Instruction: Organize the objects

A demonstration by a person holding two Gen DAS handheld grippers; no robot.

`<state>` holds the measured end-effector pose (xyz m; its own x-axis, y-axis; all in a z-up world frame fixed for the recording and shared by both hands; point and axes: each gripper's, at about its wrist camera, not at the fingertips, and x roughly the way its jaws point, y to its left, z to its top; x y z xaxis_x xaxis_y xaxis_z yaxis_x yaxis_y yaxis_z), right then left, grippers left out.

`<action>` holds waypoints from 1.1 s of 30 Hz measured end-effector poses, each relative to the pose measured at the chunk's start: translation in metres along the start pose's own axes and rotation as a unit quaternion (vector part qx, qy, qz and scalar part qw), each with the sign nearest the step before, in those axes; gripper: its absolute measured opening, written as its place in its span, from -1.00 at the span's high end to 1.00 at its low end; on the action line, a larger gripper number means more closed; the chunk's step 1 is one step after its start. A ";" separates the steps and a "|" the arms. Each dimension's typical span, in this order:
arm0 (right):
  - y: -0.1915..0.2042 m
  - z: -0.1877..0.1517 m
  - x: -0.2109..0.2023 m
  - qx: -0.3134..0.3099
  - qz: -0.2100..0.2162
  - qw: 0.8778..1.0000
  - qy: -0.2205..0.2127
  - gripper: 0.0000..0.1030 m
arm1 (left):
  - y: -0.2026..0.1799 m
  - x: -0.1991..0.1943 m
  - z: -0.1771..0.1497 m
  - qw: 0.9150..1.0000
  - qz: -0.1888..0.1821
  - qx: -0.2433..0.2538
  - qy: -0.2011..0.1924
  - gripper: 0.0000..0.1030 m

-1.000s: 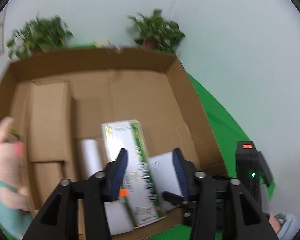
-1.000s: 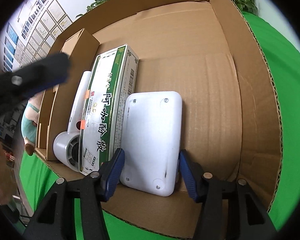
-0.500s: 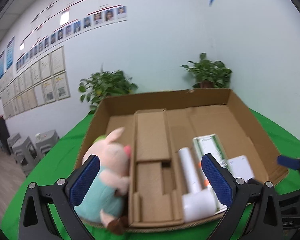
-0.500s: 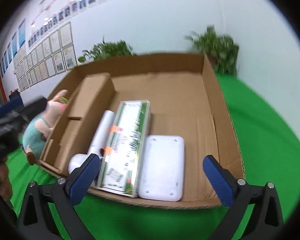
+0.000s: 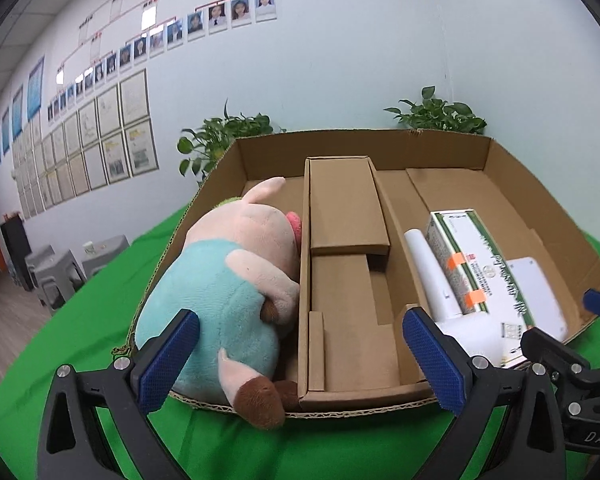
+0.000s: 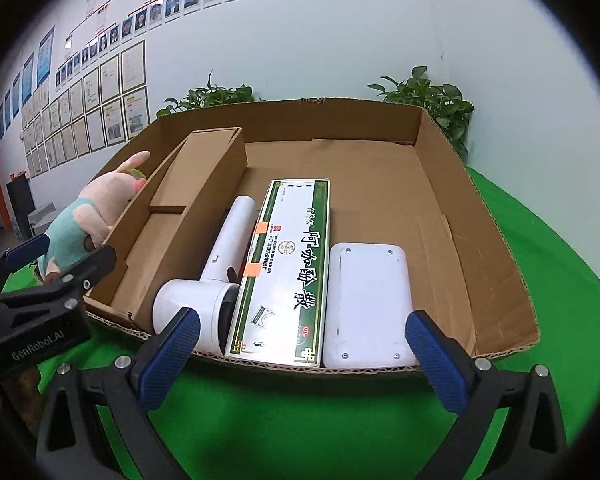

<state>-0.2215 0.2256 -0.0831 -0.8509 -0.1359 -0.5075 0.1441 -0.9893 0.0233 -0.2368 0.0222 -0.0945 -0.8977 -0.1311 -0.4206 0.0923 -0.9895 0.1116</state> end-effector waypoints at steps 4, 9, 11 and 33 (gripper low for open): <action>0.003 0.000 0.006 -0.005 -0.012 1.000 0.012 -0.99 | -0.010 0.004 0.001 1.000 0.013 0.005 -0.006 -0.99; 0.006 -0.002 0.012 -0.017 -0.026 0.999 0.024 -0.99 | -0.009 0.005 0.006 1.000 0.013 0.004 -0.002 -0.99; 0.005 -0.002 0.012 -0.016 -0.025 0.999 0.025 -0.99 | -0.009 0.007 0.006 1.000 0.015 0.005 0.002 -0.99; 0.004 -0.003 0.011 -0.016 -0.026 0.999 0.027 -0.99 | -0.013 0.018 0.006 1.000 0.018 0.006 0.006 -0.99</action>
<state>-0.2291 0.2201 -0.0909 -0.8292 -0.0808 -0.5531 0.1178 -0.9925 -0.0316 -0.2566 0.0327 -0.0979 -0.8891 -0.1668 -0.4263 0.1186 -0.9834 0.1373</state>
